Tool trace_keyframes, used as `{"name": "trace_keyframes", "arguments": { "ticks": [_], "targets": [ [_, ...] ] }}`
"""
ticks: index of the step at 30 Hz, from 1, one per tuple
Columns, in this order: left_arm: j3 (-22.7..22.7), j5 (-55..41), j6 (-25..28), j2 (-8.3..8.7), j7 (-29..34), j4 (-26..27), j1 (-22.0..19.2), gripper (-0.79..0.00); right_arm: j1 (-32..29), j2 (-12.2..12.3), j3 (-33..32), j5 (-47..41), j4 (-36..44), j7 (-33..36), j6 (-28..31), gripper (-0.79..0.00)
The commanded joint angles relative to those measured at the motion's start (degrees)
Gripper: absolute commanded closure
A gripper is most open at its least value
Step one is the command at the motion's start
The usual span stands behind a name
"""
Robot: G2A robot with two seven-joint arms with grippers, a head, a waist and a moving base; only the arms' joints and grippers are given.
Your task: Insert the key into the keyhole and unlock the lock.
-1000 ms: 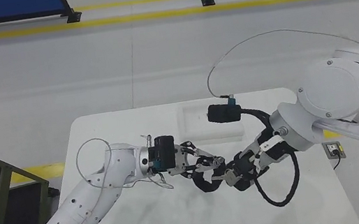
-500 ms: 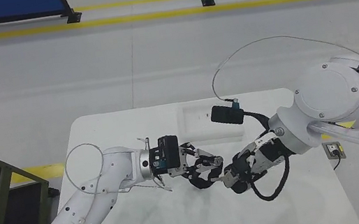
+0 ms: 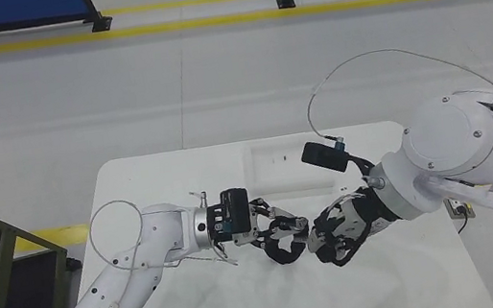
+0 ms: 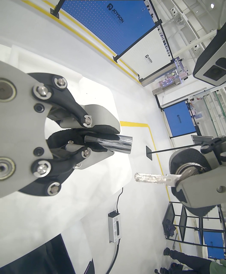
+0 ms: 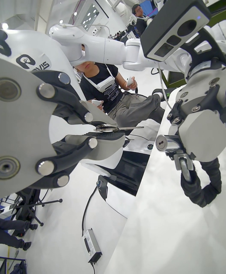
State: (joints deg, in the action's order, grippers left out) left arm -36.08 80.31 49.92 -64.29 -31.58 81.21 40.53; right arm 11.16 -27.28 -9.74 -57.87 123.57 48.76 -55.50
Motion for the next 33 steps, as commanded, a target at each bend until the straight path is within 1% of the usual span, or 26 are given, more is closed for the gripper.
{"name": "trace_keyframes", "arguments": {
  "ticks": [1, 3, 10, 19, 30, 33],
  "targets": [
    [-0.1, 0.0, 0.3, -0.19, 0.3, -0.3, -0.1, 0.000, 0.1, -0.1, 0.0, -0.4, 0.5, -1.5, -1.6, 0.000],
    [-0.1, 0.0, 0.8, -0.39, 0.4, -0.7, -0.2, 0.000, 0.2, -0.1, 0.0, -0.6, 1.1, -2.5, -2.5, 0.000],
    [-0.1, -0.1, 2.7, -1.03, -0.4, -2.4, -0.3, 0.000, -0.8, 0.3, 0.0, 4.9, 1.8, -2.5, -2.5, 0.000],
    [-0.2, -0.6, 6.0, -1.78, 0.7, -3.9, -1.0, 0.000, -1.3, 1.1, 0.0, 11.6, 3.7, -2.5, -2.5, 0.000],
    [-0.7, -1.5, 8.0, -2.54, 1.8, -5.3, -0.9, 0.000, 1.1, 2.2, 0.0, 13.8, 7.2, -2.5, -2.5, 0.000],
    [0.0, -1.9, 8.1, -2.70, 2.1, -5.4, -1.1, 0.000, 1.2, 2.5, 0.0, 15.7, 7.6, -2.5, -2.5, 0.000]
  ]
}}
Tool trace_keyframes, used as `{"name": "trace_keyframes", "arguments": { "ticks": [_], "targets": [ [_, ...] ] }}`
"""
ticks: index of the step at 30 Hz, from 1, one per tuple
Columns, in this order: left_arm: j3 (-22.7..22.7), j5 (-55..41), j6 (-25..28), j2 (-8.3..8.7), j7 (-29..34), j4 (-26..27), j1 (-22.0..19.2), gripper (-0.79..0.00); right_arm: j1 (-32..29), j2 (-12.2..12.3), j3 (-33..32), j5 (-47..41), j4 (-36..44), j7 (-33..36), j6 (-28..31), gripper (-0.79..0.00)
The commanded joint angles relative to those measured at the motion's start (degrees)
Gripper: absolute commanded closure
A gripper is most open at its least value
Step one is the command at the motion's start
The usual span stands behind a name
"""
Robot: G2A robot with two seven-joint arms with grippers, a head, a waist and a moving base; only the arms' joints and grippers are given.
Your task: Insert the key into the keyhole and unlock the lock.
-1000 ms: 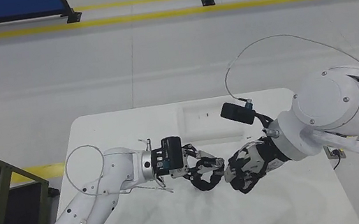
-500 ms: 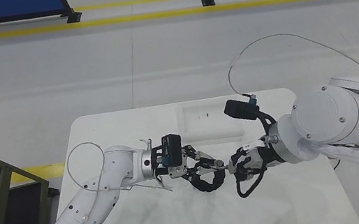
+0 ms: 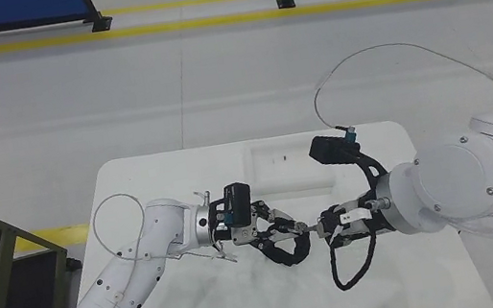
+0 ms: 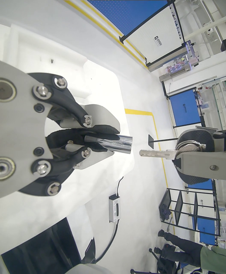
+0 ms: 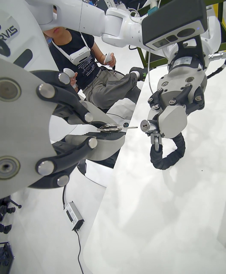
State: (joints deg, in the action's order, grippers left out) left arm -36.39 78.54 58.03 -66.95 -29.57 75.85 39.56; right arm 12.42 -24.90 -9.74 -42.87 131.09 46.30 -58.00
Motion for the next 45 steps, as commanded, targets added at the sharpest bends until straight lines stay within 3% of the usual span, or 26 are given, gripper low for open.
{"name": "trace_keyframes", "arguments": {
  "ticks": [1, 45],
  "targets": [
    [0.6, -0.3, 0.0, -0.08, 0.2, 0.0, -0.2, 0.000, -0.2, 0.1, 0.0, 1.5, 0.3, 0.0, 0.0, 0.000],
    [4.5, -3.4, 0.0, 0.19, -2.1, -2.0, -3.3, 0.000, -0.3, -1.7, 0.0, 3.7, 1.6, 0.0, 0.0, 0.000]
  ]
}}
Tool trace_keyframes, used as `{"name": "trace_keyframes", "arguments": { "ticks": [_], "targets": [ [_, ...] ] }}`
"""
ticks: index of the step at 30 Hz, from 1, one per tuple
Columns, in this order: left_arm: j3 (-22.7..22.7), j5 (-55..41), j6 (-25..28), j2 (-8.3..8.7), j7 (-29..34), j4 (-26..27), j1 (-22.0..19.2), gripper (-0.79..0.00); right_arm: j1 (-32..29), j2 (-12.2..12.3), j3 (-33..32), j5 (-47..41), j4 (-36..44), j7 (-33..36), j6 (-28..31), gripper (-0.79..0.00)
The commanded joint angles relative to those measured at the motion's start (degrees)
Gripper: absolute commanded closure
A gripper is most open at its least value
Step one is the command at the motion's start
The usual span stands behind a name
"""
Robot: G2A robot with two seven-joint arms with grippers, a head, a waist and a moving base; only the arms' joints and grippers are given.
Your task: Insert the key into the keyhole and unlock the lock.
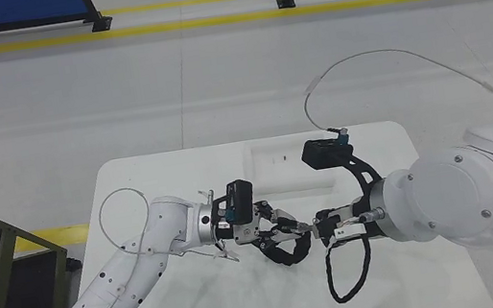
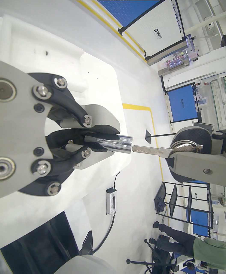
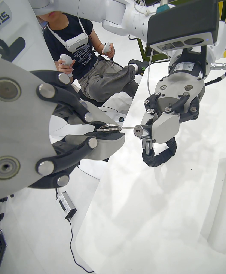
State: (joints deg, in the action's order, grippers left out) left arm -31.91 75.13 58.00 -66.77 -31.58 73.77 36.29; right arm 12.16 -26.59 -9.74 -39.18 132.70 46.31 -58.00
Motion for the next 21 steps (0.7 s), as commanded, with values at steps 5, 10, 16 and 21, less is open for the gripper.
{"name": "trace_keyframes", "arguments": {
  "ticks": [5, 10, 16, 21],
  "targets": [
    [0.1, 0.0, 0.0, 0.09, -0.2, 0.0, 0.1, 0.000, -0.2, -0.1, 0.0, 0.1, -0.1, 0.0, 0.0, 0.000],
    [0.0, 0.0, 0.0, 0.26, -0.5, 0.1, 0.3, 0.000, -0.4, -0.3, 0.0, 0.1, -0.4, 0.0, 0.0, 0.000],
    [-0.2, 0.0, 0.0, 0.40, -0.5, 0.3, 0.4, 0.000, -0.6, -0.5, 0.0, 0.2, -0.7, 0.0, 0.0, 0.000],
    [-0.2, 0.0, 0.0, 0.47, -0.6, 0.3, 0.4, 0.000, -0.8, -0.7, 0.0, 0.2, -1.0, 0.0, 0.0, 0.000]
  ]
}}
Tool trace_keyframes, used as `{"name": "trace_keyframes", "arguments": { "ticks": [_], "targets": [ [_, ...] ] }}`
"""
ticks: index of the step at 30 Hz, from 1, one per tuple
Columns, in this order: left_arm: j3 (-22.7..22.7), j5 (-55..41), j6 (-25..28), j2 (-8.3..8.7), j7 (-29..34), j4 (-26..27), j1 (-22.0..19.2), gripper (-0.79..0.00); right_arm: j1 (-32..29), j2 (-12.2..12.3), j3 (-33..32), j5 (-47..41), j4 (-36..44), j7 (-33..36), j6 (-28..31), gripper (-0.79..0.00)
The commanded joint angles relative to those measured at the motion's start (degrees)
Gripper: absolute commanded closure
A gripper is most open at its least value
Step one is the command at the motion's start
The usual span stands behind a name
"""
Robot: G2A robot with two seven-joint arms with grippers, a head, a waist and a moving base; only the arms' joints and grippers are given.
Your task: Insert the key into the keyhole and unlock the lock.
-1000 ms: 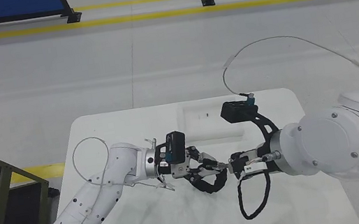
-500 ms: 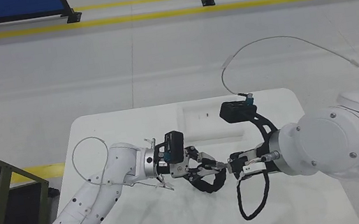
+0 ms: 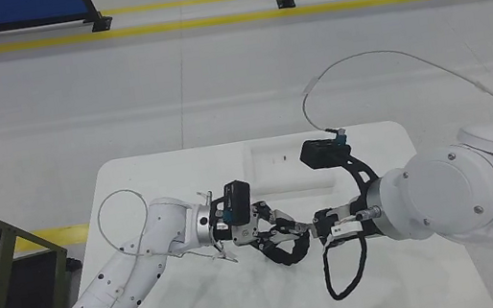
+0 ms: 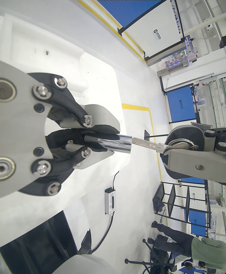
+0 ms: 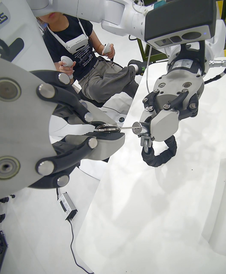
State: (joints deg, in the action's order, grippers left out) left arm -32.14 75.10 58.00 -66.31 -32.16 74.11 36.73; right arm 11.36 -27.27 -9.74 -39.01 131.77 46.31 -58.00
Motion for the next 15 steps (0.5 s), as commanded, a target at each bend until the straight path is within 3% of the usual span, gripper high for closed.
{"name": "trace_keyframes", "arguments": {
  "ticks": [1, 15],
  "targets": [
    [0.0, 0.0, 0.0, 0.03, -0.1, -0.1, -0.1, 0.000, -0.1, -0.1, 0.0, 0.0, -0.1, 0.0, 0.0, 0.000],
    [0.2, 1.3, 0.0, 0.30, 0.2, -0.5, -0.9, 0.000, 0.6, -1.3, 0.0, -1.1, 0.3, 0.8, 0.8, 0.000]
  ]
}}
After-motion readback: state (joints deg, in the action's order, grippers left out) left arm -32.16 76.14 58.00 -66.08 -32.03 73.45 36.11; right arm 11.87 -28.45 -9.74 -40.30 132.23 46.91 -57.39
